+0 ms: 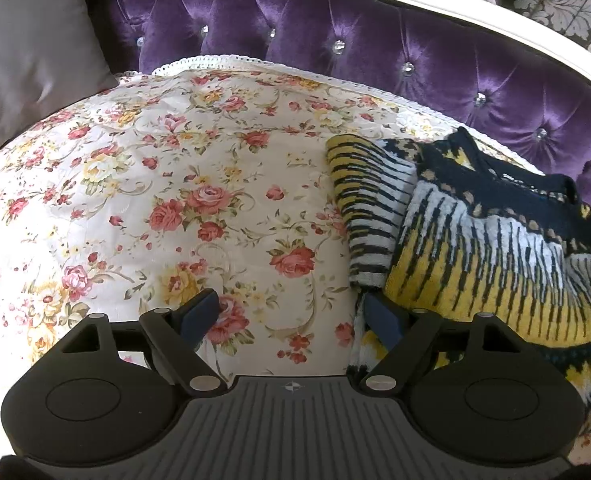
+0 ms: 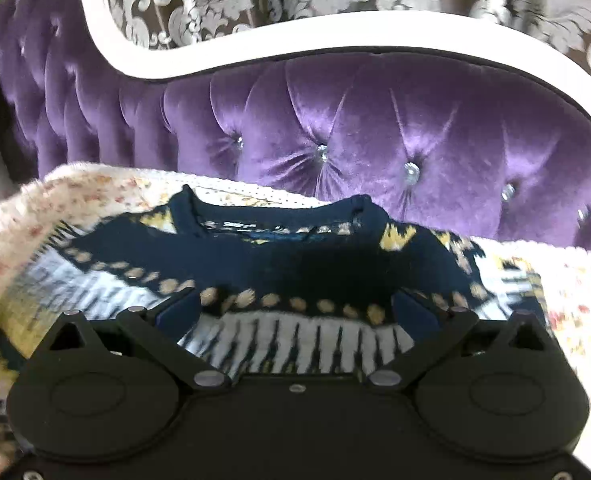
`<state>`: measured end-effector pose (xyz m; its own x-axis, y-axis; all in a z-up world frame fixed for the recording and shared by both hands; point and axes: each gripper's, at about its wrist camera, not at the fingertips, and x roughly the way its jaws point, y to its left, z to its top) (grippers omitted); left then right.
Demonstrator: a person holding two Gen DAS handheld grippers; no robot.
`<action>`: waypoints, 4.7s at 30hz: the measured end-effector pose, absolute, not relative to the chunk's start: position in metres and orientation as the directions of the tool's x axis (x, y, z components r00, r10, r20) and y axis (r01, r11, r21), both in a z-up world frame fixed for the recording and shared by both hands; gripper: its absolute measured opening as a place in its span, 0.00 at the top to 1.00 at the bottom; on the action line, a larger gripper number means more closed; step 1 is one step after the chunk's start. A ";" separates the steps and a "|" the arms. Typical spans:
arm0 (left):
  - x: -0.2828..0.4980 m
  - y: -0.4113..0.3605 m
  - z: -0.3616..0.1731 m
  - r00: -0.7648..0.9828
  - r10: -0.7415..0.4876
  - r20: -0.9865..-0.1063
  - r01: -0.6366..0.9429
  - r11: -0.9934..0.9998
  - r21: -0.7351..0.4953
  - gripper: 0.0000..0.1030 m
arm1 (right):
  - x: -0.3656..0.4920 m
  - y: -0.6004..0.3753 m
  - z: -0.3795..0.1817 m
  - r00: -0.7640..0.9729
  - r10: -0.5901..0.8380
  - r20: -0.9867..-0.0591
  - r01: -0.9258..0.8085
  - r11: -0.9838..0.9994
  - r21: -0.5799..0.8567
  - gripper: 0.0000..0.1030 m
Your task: Fold small clothes
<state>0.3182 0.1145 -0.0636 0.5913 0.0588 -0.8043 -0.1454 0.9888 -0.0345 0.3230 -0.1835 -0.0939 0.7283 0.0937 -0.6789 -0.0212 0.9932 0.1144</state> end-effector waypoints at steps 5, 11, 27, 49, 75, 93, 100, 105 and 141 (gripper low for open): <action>0.318 0.115 -0.064 0.593 0.054 -0.804 -0.141 0.989 -0.038 0.23 | 0.291 -0.167 -0.095 0.678 0.090 -0.730 -0.054 0.996 0.073 0.01; 0.317 0.115 -0.064 0.596 0.055 -0.801 -0.139 0.990 -0.036 0.23 | 0.269 -0.151 -0.122 0.699 0.052 -0.713 -0.062 0.998 0.012 0.01; 0.318 0.112 -0.065 0.607 0.080 -0.790 -0.133 0.991 -0.003 0.22 | 0.232 -0.268 -0.093 0.767 0.120 -0.631 0.190 0.896 0.402 0.01; 0.319 0.110 -0.069 0.628 0.093 -0.772 -0.117 0.993 0.024 0.17 | 0.266 -0.356 -0.140 0.792 0.348 -0.502 0.111 0.726 0.679 0.00; 0.288 0.017 -0.001 0.768 -0.069 -0.637 0.135 0.989 0.055 0.42 | 0.277 -0.351 -0.156 0.778 0.378 -0.501 0.061 0.750 0.659 0.65; 0.333 -0.083 -0.066 0.600 0.008 -0.800 0.272 0.939 0.213 0.43 | 0.274 -0.354 -0.157 0.784 0.387 -0.485 0.064 0.727 0.684 0.67; 0.334 -0.066 -0.055 0.568 -0.051 -0.821 0.252 0.961 0.115 0.46 | 0.274 -0.354 -0.158 0.785 0.389 -0.483 0.067 0.721 0.690 0.68; 0.314 -0.030 -0.039 0.623 -0.060 -0.780 0.208 0.974 0.092 0.47 | 0.274 -0.354 -0.157 0.785 0.389 -0.483 0.070 0.719 0.692 0.68; 0.318 0.163 -0.036 0.671 -0.078 -0.737 -0.117 0.971 -0.209 0.47 | 0.320 -0.233 -0.015 0.740 0.347 -0.576 0.022 0.844 0.536 0.67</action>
<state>0.3181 0.1632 -0.0365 0.6713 -0.0776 -0.7372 -0.1171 0.9709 -0.2088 0.3203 -0.2325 -0.0150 0.7398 0.3469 -0.5765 0.0216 0.8442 0.5356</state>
